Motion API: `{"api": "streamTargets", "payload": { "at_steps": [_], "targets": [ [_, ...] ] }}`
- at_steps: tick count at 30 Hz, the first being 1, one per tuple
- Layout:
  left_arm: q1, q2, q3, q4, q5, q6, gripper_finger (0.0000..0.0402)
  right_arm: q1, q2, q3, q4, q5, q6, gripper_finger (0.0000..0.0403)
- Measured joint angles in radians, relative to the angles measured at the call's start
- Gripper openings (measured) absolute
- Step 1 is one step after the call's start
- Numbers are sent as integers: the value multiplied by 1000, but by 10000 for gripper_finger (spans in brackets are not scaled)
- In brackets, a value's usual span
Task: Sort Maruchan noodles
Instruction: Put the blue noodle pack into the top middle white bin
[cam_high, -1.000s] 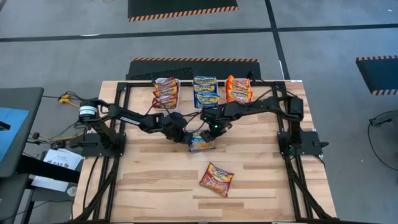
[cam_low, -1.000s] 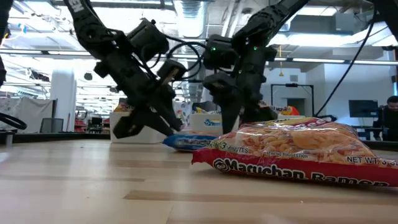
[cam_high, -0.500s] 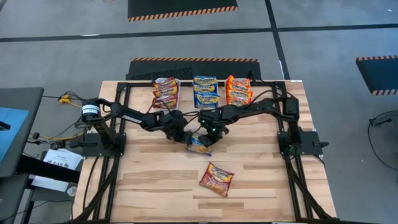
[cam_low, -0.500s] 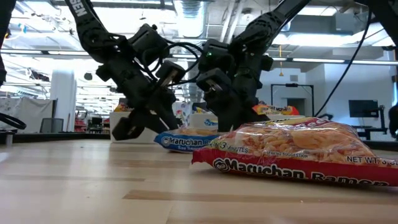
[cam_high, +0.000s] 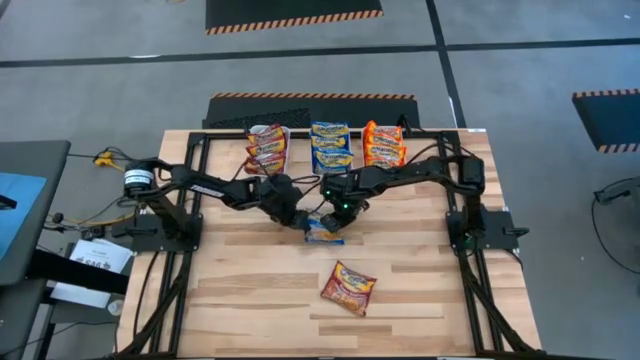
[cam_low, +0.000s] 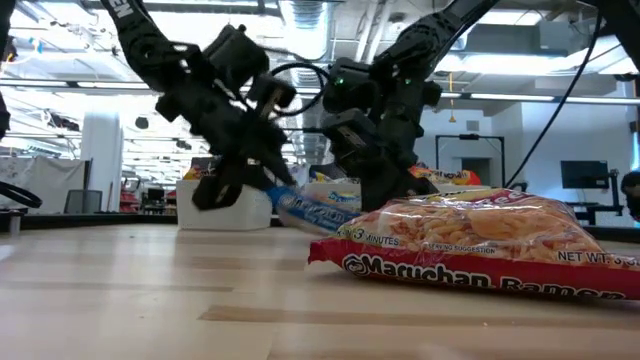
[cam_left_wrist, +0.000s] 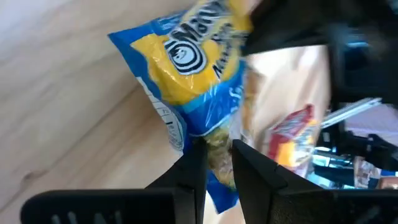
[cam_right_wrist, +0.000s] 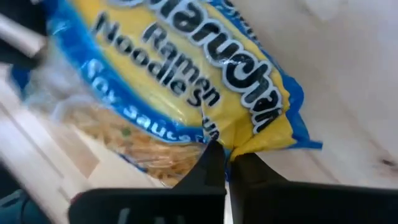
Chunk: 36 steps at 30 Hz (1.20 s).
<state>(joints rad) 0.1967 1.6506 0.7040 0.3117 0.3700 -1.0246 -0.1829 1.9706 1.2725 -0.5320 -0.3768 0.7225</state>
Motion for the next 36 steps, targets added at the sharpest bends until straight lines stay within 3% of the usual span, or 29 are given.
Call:
{"api": "streamTargets", "payload": {
  "at_steps": [16, 24, 36],
  "targets": [
    [48, -283, 2, -47, 5, 84, 58, -8, -319, 0, -103, 205, -132, 6],
    [146, -406, 2, -70, -70, 190, 58, -119, -424, 0, -98, 375, -245, 6],
    [274, -522, 2, -72, -250, 370, 58, -281, -395, 0, 23, 509, -719, 6]
  ]
}}
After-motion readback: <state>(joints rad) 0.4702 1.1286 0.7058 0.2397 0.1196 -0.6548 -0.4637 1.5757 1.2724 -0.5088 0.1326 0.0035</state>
